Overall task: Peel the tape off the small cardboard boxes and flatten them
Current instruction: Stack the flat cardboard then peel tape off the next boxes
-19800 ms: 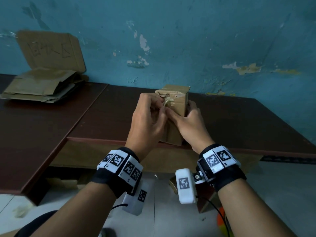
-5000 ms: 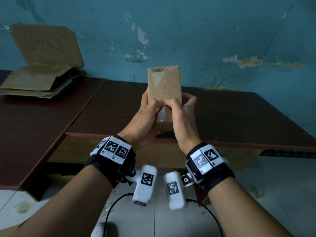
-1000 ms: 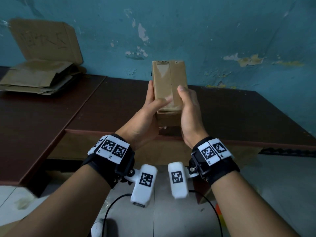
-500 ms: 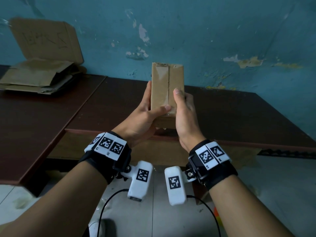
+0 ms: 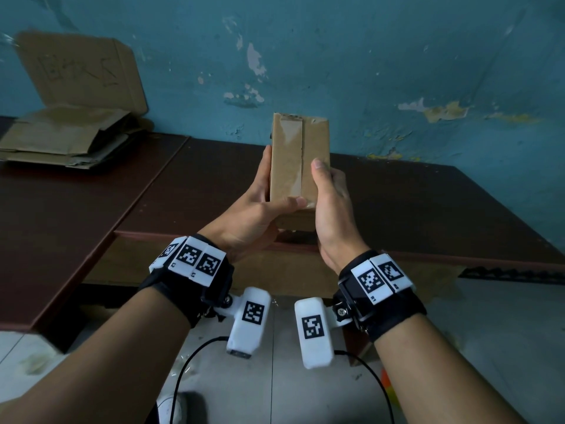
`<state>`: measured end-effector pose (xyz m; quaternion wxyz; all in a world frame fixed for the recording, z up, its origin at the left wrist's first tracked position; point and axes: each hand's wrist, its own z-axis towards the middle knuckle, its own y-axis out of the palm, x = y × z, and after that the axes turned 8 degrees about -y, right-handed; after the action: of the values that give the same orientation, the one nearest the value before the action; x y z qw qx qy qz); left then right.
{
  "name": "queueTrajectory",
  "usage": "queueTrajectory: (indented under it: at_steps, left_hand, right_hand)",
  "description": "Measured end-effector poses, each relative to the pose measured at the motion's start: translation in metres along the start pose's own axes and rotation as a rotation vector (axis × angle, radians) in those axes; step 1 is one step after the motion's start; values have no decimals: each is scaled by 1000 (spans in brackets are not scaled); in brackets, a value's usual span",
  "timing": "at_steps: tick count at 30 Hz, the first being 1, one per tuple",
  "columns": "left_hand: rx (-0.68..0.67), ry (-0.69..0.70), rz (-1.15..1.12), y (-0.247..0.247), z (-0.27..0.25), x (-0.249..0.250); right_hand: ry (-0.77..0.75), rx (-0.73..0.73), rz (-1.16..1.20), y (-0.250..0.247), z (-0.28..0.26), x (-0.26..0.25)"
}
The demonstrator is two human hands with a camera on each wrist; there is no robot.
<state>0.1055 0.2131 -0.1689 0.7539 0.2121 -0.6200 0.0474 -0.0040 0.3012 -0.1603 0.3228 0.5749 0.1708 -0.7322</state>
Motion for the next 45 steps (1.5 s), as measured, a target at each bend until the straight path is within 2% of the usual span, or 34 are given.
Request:
queueTrajectory:
  at_steps: [10, 15, 19, 23, 29, 41, 45]
  left_hand:
    - [47, -12, 79, 3, -4, 3]
    - [40, -67, 188, 10, -8, -1]
    - [92, -23, -12, 21, -2, 2]
    - [183, -55, -36, 19, 2, 3]
    - [153, -60, -28, 13, 2, 3]
    - [97, -43, -8, 10, -2, 2]
    - [73, -79, 0, 9, -2, 0]
  right_hand:
    - [29, -16, 2, -1, 2, 2]
    - [44, 31, 43, -5, 11, 8]
    - [10, 23, 91, -5, 13, 6]
    - [17, -35, 82, -3, 12, 8]
    - [-20, -126, 67, -7, 11, 10]
    - [18, -120, 29, -10, 15, 13]
    - [52, -101, 37, -13, 16, 12]
